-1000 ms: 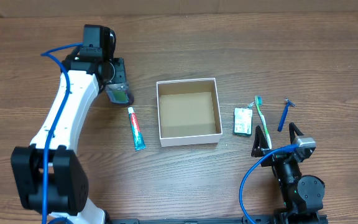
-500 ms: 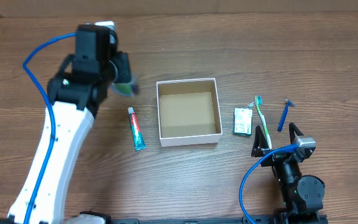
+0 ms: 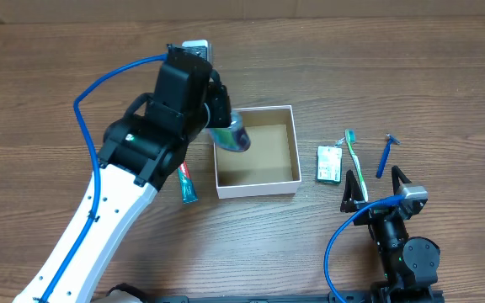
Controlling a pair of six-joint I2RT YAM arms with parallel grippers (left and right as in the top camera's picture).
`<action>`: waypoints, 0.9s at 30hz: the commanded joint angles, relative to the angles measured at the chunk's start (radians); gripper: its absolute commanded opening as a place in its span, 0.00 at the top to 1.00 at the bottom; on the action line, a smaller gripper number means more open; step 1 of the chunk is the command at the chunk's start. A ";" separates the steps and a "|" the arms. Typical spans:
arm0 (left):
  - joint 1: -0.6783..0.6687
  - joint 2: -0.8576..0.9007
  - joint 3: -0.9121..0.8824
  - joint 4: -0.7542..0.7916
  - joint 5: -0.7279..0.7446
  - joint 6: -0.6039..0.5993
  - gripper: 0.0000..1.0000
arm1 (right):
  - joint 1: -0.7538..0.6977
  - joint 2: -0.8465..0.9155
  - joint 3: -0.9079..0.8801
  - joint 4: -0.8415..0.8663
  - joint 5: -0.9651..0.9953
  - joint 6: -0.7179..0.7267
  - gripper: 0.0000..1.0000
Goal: Pack container
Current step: 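Lift the soap bottle and carry it over the pink box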
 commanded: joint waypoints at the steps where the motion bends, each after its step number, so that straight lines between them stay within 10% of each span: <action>1: -0.037 0.046 0.016 0.058 -0.040 -0.108 0.72 | -0.002 -0.010 -0.010 0.006 0.002 -0.004 0.00; 27: -0.132 0.354 0.016 0.143 -0.366 -0.160 0.71 | -0.002 -0.010 -0.010 0.006 0.002 -0.004 0.00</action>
